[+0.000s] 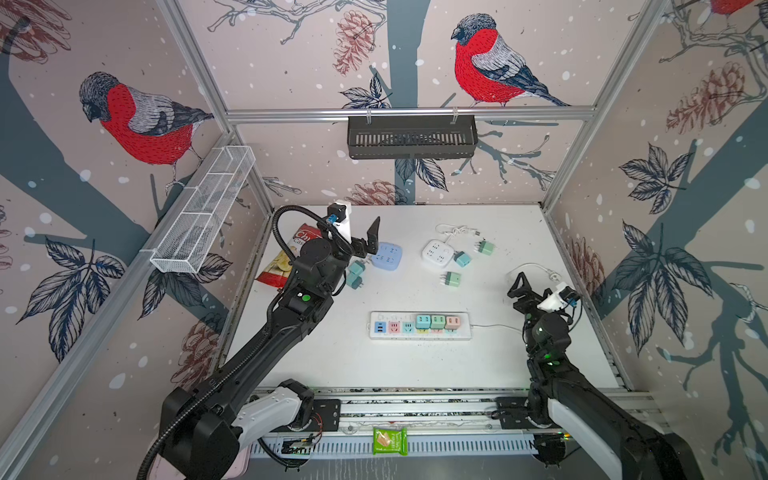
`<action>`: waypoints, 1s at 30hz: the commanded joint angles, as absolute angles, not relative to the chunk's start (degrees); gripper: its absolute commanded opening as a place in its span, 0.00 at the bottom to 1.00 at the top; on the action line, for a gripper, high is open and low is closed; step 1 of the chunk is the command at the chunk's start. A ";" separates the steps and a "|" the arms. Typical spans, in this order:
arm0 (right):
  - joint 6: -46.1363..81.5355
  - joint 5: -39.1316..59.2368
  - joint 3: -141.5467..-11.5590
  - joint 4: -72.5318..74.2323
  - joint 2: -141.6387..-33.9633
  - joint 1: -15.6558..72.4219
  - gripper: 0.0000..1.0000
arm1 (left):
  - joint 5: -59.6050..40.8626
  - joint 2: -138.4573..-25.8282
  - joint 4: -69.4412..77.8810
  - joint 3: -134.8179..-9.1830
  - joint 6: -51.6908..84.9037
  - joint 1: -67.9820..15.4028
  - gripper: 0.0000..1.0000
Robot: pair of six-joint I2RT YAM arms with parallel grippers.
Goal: Insert the plug
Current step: 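Raise the left gripper away while the right gripper reaches toward the green adapters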
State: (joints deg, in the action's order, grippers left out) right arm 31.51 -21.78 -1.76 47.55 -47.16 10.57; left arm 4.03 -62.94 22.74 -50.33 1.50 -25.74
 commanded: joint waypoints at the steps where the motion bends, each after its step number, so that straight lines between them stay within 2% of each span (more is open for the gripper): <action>1: 30.90 -18.13 -4.92 47.12 -51.88 10.63 1.00 | -7.73 -64.30 25.45 -54.44 1.72 -22.07 0.99; 5: 29.93 -14.41 -12.54 40.73 -59.70 10.89 1.00 | -7.17 -66.76 17.69 -59.80 2.36 -21.46 1.00; 8: 30.08 -12.43 -19.75 32.75 -65.11 12.63 1.00 | -11.30 -68.60 14.86 -61.50 0.48 -21.45 0.99; 12: 29.07 -13.67 -28.08 26.40 -73.81 18.90 0.98 | -8.02 -71.01 13.19 -62.68 3.08 -21.19 0.99; 15: 28.26 -17.53 -35.44 19.76 -80.44 23.59 0.97 | -9.18 -72.86 10.66 -64.69 3.49 -20.96 0.99; 22: 28.02 -17.16 -47.72 9.51 -95.19 26.17 0.94 | -15.58 -75.90 8.92 -66.80 4.35 -20.97 0.99; 25: 27.26 -16.70 -50.54 7.86 -98.76 27.22 0.93 | -18.76 -77.90 7.25 -68.58 3.70 -21.01 0.99; 30: 26.94 -16.59 -51.68 8.17 -100.47 28.64 0.95 | -18.40 -79.73 4.85 -70.28 3.36 -21.09 0.99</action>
State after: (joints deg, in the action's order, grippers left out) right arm 27.88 -16.53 -51.05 9.28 -100.01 28.18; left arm -16.75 -79.37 6.15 -69.28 4.01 -21.17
